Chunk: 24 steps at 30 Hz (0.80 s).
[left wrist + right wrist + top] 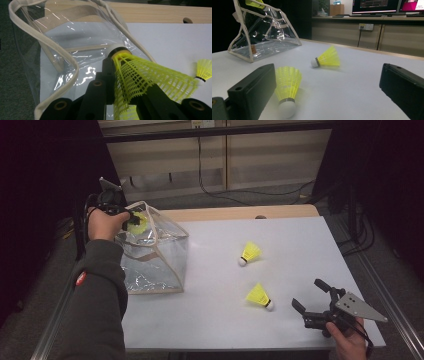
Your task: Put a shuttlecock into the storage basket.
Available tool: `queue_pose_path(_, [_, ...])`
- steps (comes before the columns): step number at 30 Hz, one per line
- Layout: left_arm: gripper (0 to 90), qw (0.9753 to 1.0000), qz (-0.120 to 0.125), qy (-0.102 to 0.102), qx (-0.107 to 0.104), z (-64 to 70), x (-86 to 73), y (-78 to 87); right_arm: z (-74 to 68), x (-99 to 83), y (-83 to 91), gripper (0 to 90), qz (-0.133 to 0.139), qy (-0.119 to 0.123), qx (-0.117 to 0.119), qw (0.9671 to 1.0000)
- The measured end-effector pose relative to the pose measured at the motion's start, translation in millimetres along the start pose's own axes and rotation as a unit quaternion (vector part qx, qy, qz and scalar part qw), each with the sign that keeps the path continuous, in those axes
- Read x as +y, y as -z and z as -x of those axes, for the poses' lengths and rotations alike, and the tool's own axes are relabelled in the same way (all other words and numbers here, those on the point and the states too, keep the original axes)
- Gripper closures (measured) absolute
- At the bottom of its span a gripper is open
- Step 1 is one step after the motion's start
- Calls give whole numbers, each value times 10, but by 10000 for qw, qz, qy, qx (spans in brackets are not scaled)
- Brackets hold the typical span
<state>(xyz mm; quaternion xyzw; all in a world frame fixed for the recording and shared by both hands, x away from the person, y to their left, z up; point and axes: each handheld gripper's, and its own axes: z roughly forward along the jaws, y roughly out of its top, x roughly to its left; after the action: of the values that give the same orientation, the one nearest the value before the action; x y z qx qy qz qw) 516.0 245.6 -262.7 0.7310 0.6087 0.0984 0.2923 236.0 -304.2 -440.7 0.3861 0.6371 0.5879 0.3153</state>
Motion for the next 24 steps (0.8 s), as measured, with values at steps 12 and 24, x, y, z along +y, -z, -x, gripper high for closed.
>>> queue_pose_path(12, [820,10000,-33,34,70,-23,24,-68,6,2,6,5,6,-20,-8,10000])
queue_pose_path(24, [797,9999,47,-15,144,-24,47,-149,9,-4,3,5,-12,-36,-16,10000])
